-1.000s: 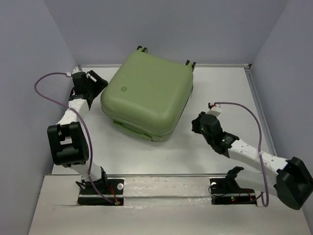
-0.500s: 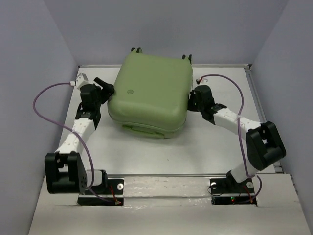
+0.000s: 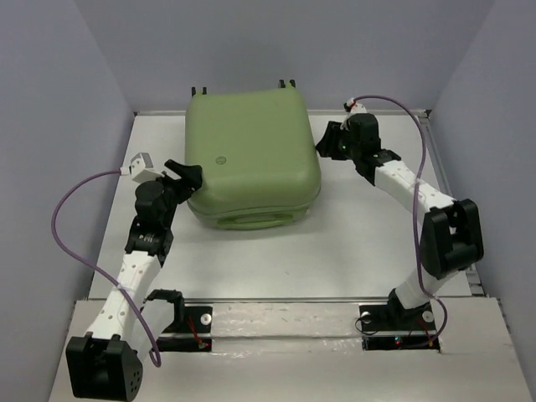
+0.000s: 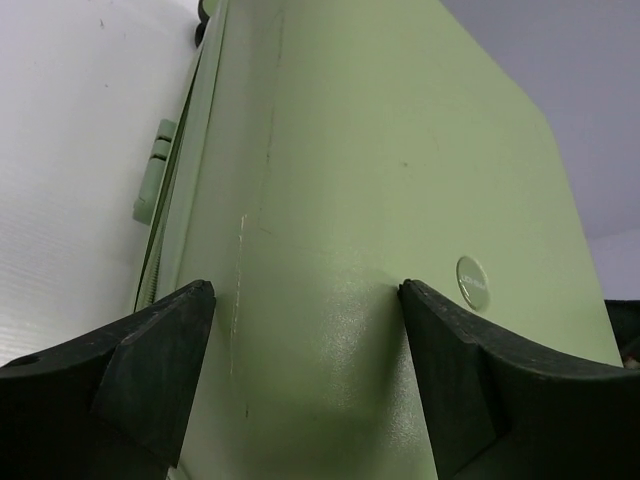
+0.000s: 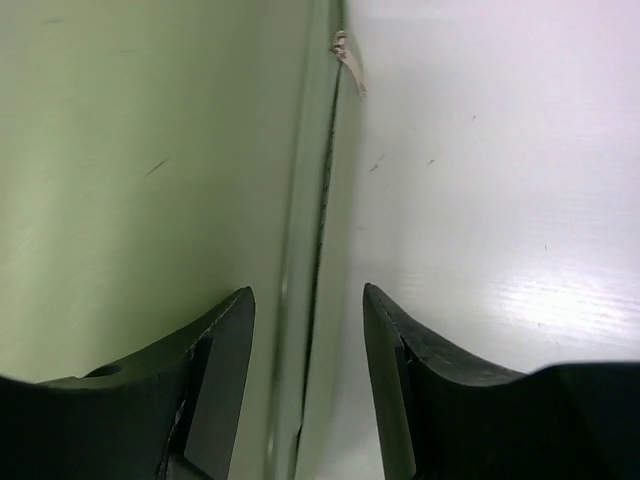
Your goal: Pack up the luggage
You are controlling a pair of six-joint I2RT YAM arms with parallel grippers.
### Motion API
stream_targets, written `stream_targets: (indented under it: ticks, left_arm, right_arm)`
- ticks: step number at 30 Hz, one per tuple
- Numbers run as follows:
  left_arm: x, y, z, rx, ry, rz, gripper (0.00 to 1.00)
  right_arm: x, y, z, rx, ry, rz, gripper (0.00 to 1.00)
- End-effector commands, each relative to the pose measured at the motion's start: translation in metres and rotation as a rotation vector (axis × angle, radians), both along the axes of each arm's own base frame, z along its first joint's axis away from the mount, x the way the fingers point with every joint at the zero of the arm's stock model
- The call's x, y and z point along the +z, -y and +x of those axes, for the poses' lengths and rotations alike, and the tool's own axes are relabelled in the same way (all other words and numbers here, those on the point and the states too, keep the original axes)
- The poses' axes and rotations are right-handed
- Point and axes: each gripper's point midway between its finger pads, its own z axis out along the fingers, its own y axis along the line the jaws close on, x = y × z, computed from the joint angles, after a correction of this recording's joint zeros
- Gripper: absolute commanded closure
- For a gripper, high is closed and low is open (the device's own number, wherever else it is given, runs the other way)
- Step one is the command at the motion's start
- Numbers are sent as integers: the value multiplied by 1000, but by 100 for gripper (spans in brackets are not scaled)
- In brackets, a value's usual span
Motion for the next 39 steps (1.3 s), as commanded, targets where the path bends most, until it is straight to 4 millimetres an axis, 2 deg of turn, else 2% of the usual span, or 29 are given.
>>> stream_targets:
  ticks: [1, 2, 3, 4, 6, 7, 9, 10, 11, 13, 14, 17, 21, 23, 24, 25, 27, 29, 31, 34, 35, 37, 39]
  left_arm:
    - [-28, 25, -26, -169, -158, 81, 11]
    - [-22, 25, -26, -179, -151, 95, 8]
    - [-17, 25, -28, -194, -154, 126, 7]
    - [-16, 27, -30, -212, -160, 136, 3]
    - [-13, 30, -33, -250, -157, 169, 1]
    - [-15, 31, -35, -265, -170, 174, 1]
    - [-17, 34, -36, -296, -186, 192, 1]
    - [-17, 34, -36, -303, -190, 200, 1]
    - [-21, 35, -34, -310, -206, 207, 1]
    - [-21, 36, -30, -331, -216, 228, 1]
    - [-21, 37, -29, -336, -224, 230, 1]
    - [-16, 43, -23, -361, -213, 221, 1]
    - [-7, 47, -18, -389, -198, 227, 1]
    - [-10, 47, -18, -392, -204, 234, 1]
    - [-11, 47, -18, -392, -204, 235, 1]
    - [-13, 47, -19, -396, -205, 236, 1]
    - [-20, 50, -21, -412, -215, 227, 1]
    - [-24, 54, -22, -435, -220, 219, 1]
    - [-25, 55, -23, -443, -218, 215, 1]
    - [-22, 58, -23, -454, -205, 210, 1]
    - [-21, 62, -25, -471, -199, 199, 1]
    - [-20, 69, -26, -494, -193, 187, 1]
    - [-22, 73, -28, -507, -197, 178, 1]
  right_arm:
    - [78, 8, -45, 15, 193, 47, 48]
    - [78, 7, -58, 38, 197, 68, 51]
    - [58, 7, -74, 58, 181, 83, 54]
    - [74, 7, -94, 82, 231, 131, 62]
    - [63, -11, -131, 204, 229, 207, 78]
    - [36, -17, -151, 252, 215, 224, 83]
    - [37, -35, -184, 364, 261, 276, 83]
    - [28, -38, -193, 387, 261, 282, 79]
    - [6, -35, -202, 398, 234, 273, 63]
    - [-4, -34, -202, 393, 236, 271, 46]
    - [-6, -37, -205, 425, 242, 264, 43]
    - [-5, -43, -196, 454, 289, 256, 41]
    - [-17, -48, -168, 438, 291, 192, 41]
    - [-18, -51, -162, 439, 296, 192, 41]
    - [-12, -54, -159, 445, 322, 205, 41]
    - [-19, -56, -156, 446, 303, 208, 42]
    - [-16, -59, -153, 446, 319, 223, 43]
    - [-17, -58, -153, 430, 325, 242, 47]
    - [-10, -61, -153, 431, 363, 261, 51]
    - [-9, -61, -148, 400, 376, 256, 66]
    - [-8, -60, -147, 389, 381, 267, 76]
    - [-3, -64, -151, 386, 407, 285, 88]
    - [-4, -66, -153, 366, 410, 283, 93]
